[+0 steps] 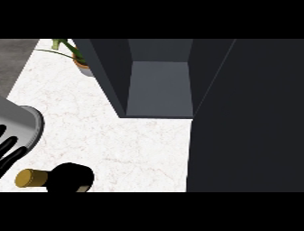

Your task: Pick up the wine, place it into the cabinet and close the cabinet

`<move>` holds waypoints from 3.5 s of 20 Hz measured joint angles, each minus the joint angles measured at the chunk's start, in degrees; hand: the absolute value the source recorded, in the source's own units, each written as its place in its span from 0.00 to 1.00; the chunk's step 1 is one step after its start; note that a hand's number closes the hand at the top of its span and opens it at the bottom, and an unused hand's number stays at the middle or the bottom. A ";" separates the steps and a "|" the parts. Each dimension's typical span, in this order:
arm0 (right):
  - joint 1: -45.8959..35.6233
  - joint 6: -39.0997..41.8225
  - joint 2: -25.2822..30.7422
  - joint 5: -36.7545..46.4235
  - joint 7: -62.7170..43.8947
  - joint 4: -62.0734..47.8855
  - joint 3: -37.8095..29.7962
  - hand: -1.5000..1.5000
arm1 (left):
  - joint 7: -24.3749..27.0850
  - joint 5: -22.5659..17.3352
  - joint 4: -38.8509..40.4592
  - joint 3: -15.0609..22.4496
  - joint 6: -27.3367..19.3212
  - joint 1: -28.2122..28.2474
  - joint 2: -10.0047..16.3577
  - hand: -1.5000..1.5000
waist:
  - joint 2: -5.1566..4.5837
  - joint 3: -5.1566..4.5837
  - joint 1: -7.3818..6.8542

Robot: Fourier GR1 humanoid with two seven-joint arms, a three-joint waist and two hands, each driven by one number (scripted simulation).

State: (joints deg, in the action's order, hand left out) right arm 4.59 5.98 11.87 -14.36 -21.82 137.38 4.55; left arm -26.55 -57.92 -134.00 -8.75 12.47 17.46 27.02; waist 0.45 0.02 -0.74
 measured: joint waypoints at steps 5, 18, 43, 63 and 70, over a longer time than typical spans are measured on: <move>-2.36 -1.15 0.54 0.04 -2.83 0.49 -0.90 0.00 | -2.73 -10.89 -0.39 -9.02 0.06 -1.20 3.03 0.00 | -0.03 -0.04 0.08; -2.38 0.41 0.01 0.08 -3.64 0.92 -2.70 0.00 | -9.72 -20.07 7.32 -20.01 4.22 -5.33 5.31 0.00 | -0.31 -0.03 1.02; -5.38 1.46 -1.00 -0.11 -7.72 1.19 -4.08 0.00 | -5.48 3.47 27.62 -13.24 24.31 -7.55 -9.32 0.00 | -0.34 -0.05 1.26; -7.66 0.86 -2.29 -0.05 -10.51 1.37 -4.16 0.00 | 6.32 19.30 44.62 -12.97 37.51 -10.55 -15.45 0.00 | -0.32 -0.04 1.17; -8.89 0.61 -2.37 0.01 -11.52 1.33 -4.61 0.00 | 10.61 24.67 48.58 -12.75 39.17 -11.38 -17.66 0.00 | -0.34 -0.04 1.10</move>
State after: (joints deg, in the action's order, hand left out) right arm -4.30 6.59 9.51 -14.35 -33.34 138.70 -0.05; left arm -15.94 -33.25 -85.42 -21.50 51.64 6.08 9.36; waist 0.11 -0.02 0.36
